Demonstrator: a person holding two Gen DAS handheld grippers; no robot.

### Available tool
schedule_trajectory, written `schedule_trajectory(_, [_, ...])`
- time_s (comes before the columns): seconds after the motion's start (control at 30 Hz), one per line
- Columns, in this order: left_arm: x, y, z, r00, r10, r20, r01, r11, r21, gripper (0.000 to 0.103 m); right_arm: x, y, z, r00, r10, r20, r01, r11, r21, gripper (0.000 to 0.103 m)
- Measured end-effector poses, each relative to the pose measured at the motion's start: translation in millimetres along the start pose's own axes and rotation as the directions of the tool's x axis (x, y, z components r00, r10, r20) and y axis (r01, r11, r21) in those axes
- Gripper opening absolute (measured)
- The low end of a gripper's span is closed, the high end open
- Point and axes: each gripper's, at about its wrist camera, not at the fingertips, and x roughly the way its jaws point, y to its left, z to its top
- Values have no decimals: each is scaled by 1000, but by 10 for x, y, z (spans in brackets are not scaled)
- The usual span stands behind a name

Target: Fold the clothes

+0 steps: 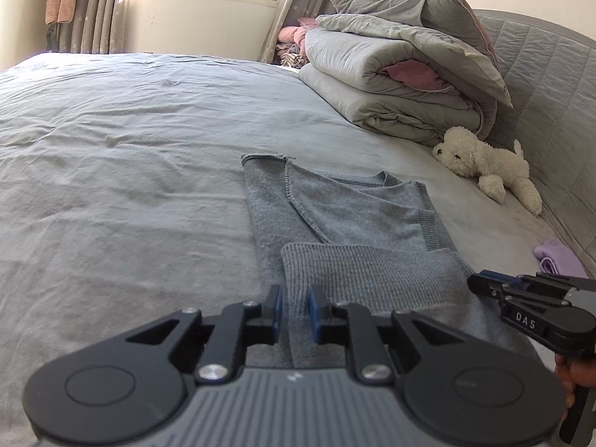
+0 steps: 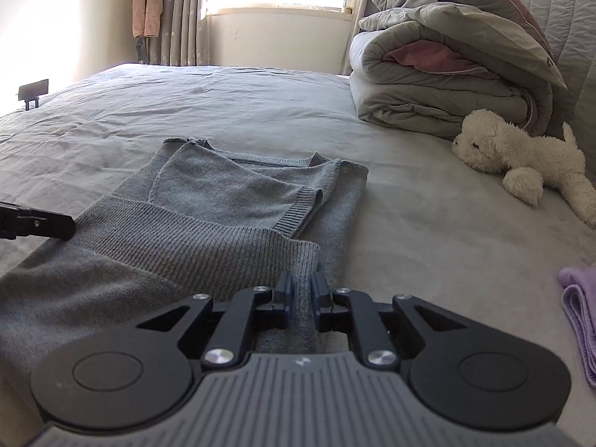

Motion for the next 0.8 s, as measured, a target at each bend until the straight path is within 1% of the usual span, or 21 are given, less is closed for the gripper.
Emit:
schedule_trajectory(0.07, [-58, 49, 27, 1000, 11, 8, -11, 1000, -27, 21, -73, -68, 36, 1000, 1, 1, -1, 999, 41, 19])
schedule_trajectory(0.13, [-136, 64, 32, 1000, 9, 6, -8, 999, -54, 21, -127, -145, 54, 1000, 23, -11, -22, 996, 86, 19])
schedule_trajectory(0.2, [-215, 67, 28, 1000, 0, 0, 0, 997, -79, 26, -179, -234, 48, 996, 86, -37, -79, 985, 156, 19])
schedule_trajectory(0.23, [-243, 57, 6, 1000, -9, -16, 8, 996, -91, 29, -193, -285, 34, 990, 131, -56, -117, 972, 204, 20])
schedule_trajectory(0.3, [-311, 49, -61, 999, -28, -43, 23, 994, -110, 31, -250, -365, -30, 977, 195, -86, -162, 942, 295, 28])
schedule_trajectory(0.33, [-350, 48, -99, 998, -37, -54, 31, 993, -115, 31, -290, -402, -72, 969, 226, -100, -180, 922, 342, 39])
schedule_trajectory(0.37, [-391, 47, -129, 998, -41, -56, 34, 993, -110, 35, -334, -430, -110, 961, 253, -110, -195, 905, 377, 41])
schedule_trajectory(0.4, [-433, 46, -160, 997, -45, -58, 38, 994, -105, 38, -389, -435, -137, 956, 270, -117, -208, 900, 382, 41])
schedule_trajectory(0.47, [-514, 46, -216, 997, -53, -62, 47, 994, -97, 39, -498, -423, -180, 948, 290, -129, -227, 903, 364, 41])
schedule_trajectory(0.53, [-586, 50, -241, 996, -68, -61, 62, 993, -98, 39, -577, -403, -201, 950, 280, -138, -223, 918, 329, 41])
schedule_trajectory(0.6, [-655, 59, -281, 994, -90, -63, 83, 991, -105, 39, -606, -410, -219, 949, 280, -144, -222, 919, 327, 41])
schedule_trajectory(0.67, [-684, 54, -329, 992, -104, -72, 96, 990, -106, 39, -591, -408, -233, 943, 294, -154, -229, 913, 339, 40])
schedule_trajectory(0.7, [-689, 42, -358, 991, -107, -77, 99, 990, -100, 39, -588, -388, -240, 940, 303, -158, -236, 910, 340, 37])
schedule_trajectory(0.73, [-690, 30, -385, 990, -111, -82, 103, 990, -95, 39, -591, -367, -247, 937, 310, -160, -244, 910, 337, 30])
schedule_trajectory(0.8, [-673, 11, -424, 988, -121, -94, 112, 989, -94, 36, -607, -335, -264, 937, 307, -166, -242, 914, 325, 28])
